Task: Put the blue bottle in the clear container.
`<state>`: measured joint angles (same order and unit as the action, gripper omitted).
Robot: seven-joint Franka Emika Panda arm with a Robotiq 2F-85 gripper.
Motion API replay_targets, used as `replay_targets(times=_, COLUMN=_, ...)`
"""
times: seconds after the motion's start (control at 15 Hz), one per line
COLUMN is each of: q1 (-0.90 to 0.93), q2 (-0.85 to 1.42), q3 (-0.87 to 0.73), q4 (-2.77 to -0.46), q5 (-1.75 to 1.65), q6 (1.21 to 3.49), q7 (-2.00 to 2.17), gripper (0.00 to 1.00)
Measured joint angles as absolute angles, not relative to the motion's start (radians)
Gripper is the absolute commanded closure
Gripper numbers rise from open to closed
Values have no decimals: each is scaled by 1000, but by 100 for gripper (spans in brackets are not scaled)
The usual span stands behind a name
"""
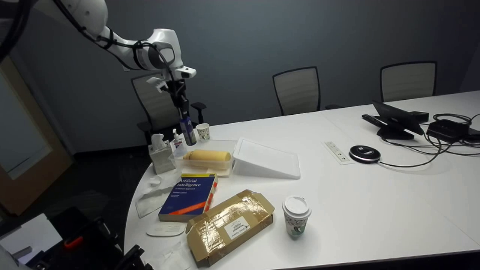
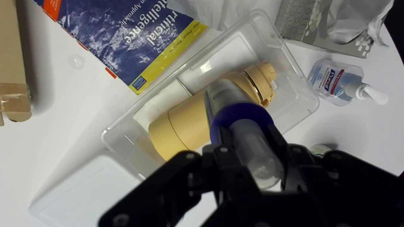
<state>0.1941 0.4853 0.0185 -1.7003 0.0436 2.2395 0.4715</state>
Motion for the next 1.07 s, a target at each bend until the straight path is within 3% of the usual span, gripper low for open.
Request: replay_targets(times=1.07, q1=192, q2=693, q3=54, q4=-1685, q5=87, q6=2337, q7=354, gripper=92)
